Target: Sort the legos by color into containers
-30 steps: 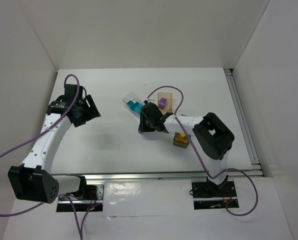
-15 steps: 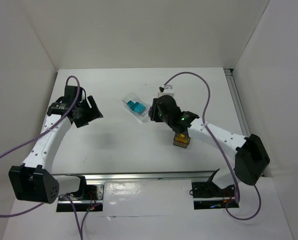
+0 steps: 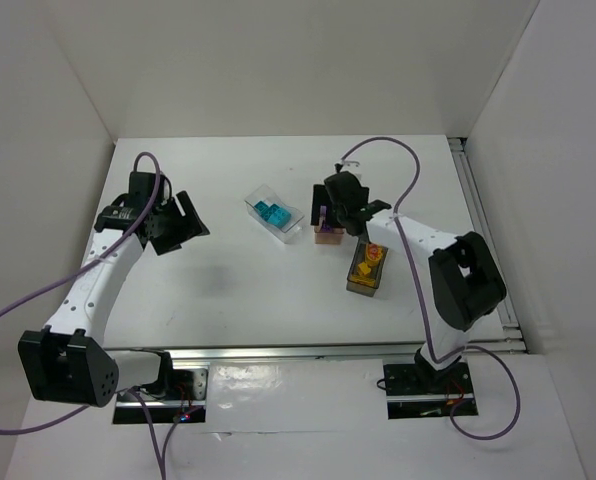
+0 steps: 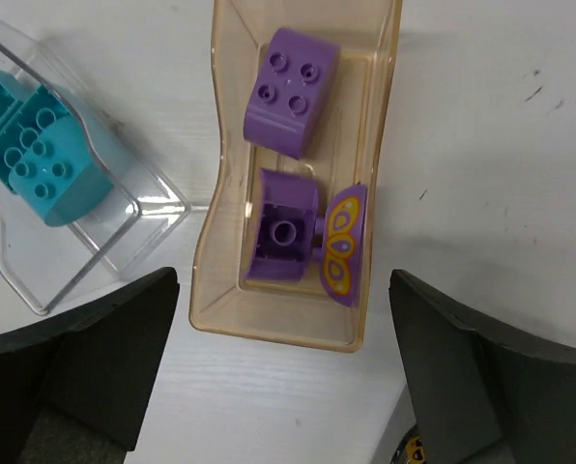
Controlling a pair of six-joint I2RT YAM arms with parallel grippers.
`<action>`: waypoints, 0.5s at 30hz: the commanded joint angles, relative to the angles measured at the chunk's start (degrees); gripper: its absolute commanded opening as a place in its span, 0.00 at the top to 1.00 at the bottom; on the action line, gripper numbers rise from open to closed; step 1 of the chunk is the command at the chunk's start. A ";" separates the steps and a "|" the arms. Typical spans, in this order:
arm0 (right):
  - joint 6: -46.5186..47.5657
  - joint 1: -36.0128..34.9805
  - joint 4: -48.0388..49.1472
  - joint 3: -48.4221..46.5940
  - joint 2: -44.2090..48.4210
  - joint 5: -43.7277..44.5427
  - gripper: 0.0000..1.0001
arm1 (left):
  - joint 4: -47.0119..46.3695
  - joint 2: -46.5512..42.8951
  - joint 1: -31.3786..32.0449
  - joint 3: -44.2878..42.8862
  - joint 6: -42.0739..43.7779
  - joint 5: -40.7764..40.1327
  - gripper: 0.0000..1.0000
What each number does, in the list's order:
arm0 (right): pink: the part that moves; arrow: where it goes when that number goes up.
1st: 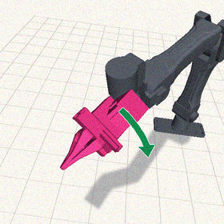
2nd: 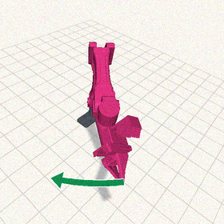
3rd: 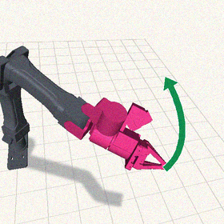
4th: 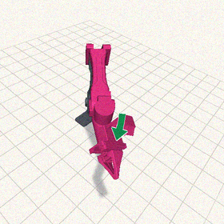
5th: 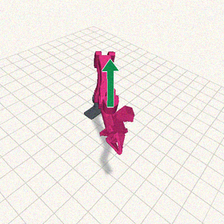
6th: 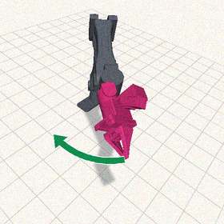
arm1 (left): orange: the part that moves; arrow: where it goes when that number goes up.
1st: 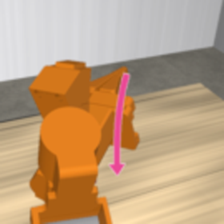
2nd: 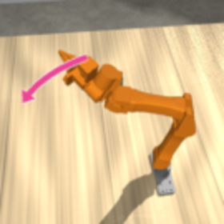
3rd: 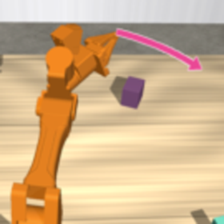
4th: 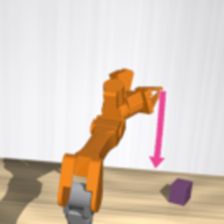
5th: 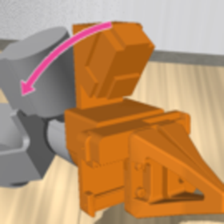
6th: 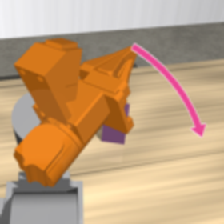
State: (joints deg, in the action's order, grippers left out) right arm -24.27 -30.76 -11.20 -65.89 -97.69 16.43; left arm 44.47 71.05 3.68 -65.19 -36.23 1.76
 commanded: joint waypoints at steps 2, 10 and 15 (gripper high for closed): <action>2.74 0.79 0.93 -5.91 6.45 5.88 0.00 | -1.49 -0.38 0.80 0.50 0.19 0.79 0.19; -12.37 11.33 -18.91 -6.36 14.98 31.28 0.00 | -1.49 -0.91 1.85 -0.64 0.19 -1.06 0.19; -14.05 20.90 -22.37 -1.45 17.09 31.58 0.00 | -1.49 -0.91 2.38 -1.69 0.19 -1.58 0.19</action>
State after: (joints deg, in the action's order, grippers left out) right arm -34.50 -12.91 -26.61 -70.06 -81.38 43.24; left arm 44.45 71.05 5.76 -65.19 -36.21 1.28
